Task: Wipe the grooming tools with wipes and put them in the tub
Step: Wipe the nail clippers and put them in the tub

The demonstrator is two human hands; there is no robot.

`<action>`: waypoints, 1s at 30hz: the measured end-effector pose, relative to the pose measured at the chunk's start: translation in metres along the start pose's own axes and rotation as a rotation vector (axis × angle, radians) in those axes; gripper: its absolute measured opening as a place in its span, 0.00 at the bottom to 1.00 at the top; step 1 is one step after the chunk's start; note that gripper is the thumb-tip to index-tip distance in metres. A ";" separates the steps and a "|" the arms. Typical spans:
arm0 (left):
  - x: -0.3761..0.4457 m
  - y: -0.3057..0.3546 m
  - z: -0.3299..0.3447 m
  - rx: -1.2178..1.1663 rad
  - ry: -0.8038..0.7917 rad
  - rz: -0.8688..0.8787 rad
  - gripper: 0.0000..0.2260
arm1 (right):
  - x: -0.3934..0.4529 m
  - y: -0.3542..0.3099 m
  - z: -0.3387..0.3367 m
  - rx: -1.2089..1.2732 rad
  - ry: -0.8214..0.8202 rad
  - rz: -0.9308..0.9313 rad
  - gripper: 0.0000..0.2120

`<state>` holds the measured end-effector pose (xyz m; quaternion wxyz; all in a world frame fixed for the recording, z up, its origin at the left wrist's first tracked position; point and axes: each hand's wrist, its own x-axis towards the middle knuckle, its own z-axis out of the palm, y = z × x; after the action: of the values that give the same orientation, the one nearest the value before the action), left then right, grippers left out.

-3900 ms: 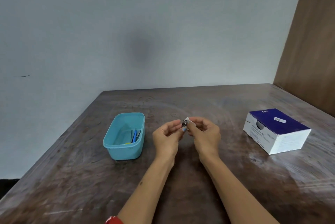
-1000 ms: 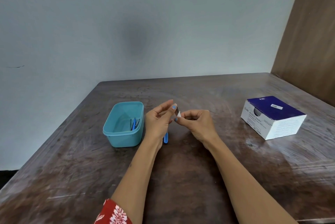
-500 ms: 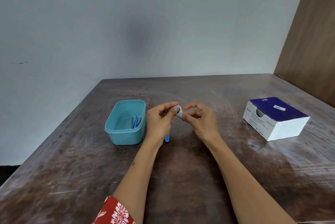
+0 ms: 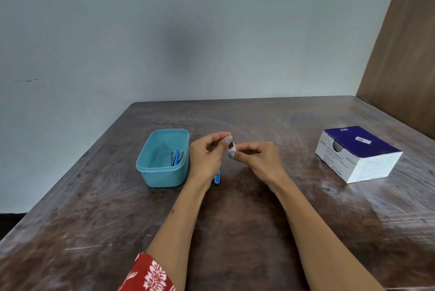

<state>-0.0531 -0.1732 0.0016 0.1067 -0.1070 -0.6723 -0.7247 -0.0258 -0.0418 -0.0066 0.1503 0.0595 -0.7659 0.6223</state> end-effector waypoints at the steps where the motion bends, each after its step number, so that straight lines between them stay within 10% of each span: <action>1: 0.000 0.000 0.000 0.000 0.003 0.005 0.08 | 0.000 0.001 0.000 -0.009 -0.005 0.017 0.10; 30: 0.000 -0.004 0.000 -0.028 -0.053 -0.025 0.05 | 0.001 -0.002 -0.002 0.043 -0.010 0.042 0.06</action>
<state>-0.0547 -0.1727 -0.0019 0.0782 -0.1193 -0.6659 -0.7322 -0.0262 -0.0407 -0.0041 0.1319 0.0497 -0.7542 0.6414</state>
